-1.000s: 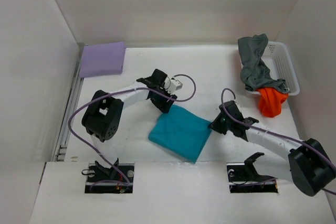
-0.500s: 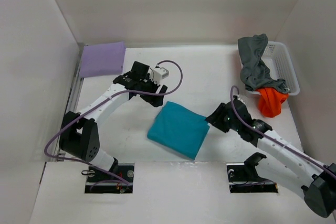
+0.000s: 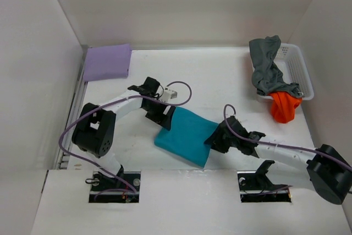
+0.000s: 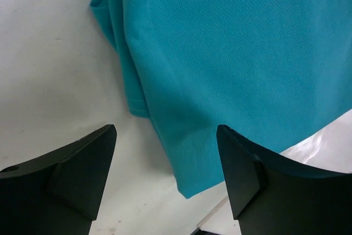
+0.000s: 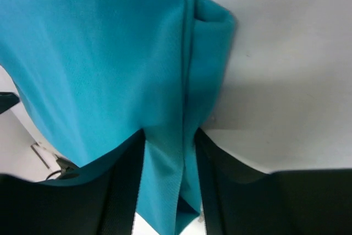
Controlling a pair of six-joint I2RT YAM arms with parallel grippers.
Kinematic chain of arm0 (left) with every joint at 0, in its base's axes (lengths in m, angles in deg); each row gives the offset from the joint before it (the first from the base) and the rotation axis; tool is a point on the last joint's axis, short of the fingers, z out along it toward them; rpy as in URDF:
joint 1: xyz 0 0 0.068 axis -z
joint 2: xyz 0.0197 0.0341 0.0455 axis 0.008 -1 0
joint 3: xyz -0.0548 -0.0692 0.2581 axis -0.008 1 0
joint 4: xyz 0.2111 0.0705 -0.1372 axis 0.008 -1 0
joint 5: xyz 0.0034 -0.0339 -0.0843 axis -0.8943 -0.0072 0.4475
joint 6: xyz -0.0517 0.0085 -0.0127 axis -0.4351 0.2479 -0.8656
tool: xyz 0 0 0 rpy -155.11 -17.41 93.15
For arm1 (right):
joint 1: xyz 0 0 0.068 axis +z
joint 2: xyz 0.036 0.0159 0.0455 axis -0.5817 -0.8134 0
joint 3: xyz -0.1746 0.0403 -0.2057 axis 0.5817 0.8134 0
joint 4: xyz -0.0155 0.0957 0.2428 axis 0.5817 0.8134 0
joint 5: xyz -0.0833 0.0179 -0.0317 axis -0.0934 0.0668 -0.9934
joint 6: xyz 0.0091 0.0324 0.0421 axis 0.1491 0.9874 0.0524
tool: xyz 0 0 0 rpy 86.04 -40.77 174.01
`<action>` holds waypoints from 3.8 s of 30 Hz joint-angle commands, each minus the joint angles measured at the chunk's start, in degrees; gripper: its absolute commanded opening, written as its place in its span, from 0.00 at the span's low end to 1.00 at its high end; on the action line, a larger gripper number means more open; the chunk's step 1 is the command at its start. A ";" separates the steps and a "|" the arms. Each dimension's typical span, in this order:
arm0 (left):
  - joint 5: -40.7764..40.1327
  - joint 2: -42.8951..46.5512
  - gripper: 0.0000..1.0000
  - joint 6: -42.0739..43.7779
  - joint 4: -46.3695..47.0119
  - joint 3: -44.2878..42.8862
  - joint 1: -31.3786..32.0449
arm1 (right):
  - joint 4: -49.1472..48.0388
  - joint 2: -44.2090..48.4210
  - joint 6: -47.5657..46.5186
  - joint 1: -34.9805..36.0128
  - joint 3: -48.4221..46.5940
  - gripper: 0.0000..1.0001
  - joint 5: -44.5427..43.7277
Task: Fold and stack the t-shirts
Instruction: Fold the long partially folded tshirt into a neat square, then put the neatly folded tshirt into the corner of the board with the left arm
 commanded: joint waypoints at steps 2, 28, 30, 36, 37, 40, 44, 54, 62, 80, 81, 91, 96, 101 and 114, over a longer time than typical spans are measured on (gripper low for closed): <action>2.27 -3.19 0.73 -2.52 -0.16 -0.37 0.32 | -4.39 -5.86 0.30 0.53 -0.34 0.42 1.19; 1.22 -6.37 0.00 -7.88 -0.35 -8.10 -12.25 | -3.96 -16.35 -15.96 -9.30 -13.34 0.41 5.32; -1.15 -5.31 0.00 -7.53 0.10 -10.47 -12.34 | -2.03 -14.76 -18.33 -11.15 -14.75 0.42 5.76; -12.04 -8.90 0.00 -5.51 3.43 -17.94 -12.86 | 3.86 -11.69 -23.87 -15.28 -18.97 0.43 5.15; -14.06 -9.61 0.00 -5.16 4.66 -19.17 -12.95 | 4.39 -11.16 -24.49 -16.16 -19.15 0.43 5.15; -17.94 -11.28 0.00 -4.19 6.86 -22.95 -13.22 | 6.06 -9.66 -26.16 -18.71 -19.50 0.43 5.33; -21.19 -13.21 0.00 -3.05 8.35 -28.31 -13.65 | 7.64 -7.38 -27.65 -21.17 -19.50 0.44 5.24; -33.41 -22.44 0.00 5.65 12.57 -44.83 -17.69 | 10.28 -3.16 -28.62 -23.55 -17.13 0.44 5.15; -33.77 -25.78 0.00 8.02 12.84 -55.73 -23.23 | 10.90 0.01 -27.22 -23.55 -13.44 0.45 4.89; -27.88 -33.69 0.00 8.56 7.04 -66.72 -34.39 | 14.59 6.78 -27.31 -25.93 -10.54 0.45 4.80; -27.62 -34.22 0.00 8.29 6.87 -67.51 -34.92 | 14.68 6.86 -27.31 -25.93 -10.54 0.45 4.80; -26.65 -37.03 0.00 7.94 6.69 -71.73 -37.47 | 15.55 6.08 -27.22 -25.66 -11.77 0.45 4.97; -26.74 -39.32 0.00 8.64 6.34 -73.58 -37.83 | 16.35 5.90 -27.31 -25.75 -12.12 0.45 5.15; -26.83 -41.60 0.01 8.12 6.43 -73.94 -38.79 | 16.87 5.28 -27.31 -25.66 -12.64 0.46 5.41; -35.87 -43.28 0.44 11.71 11.08 -74.20 -41.61 | 17.58 2.91 -29.23 -25.31 -17.03 0.50 4.54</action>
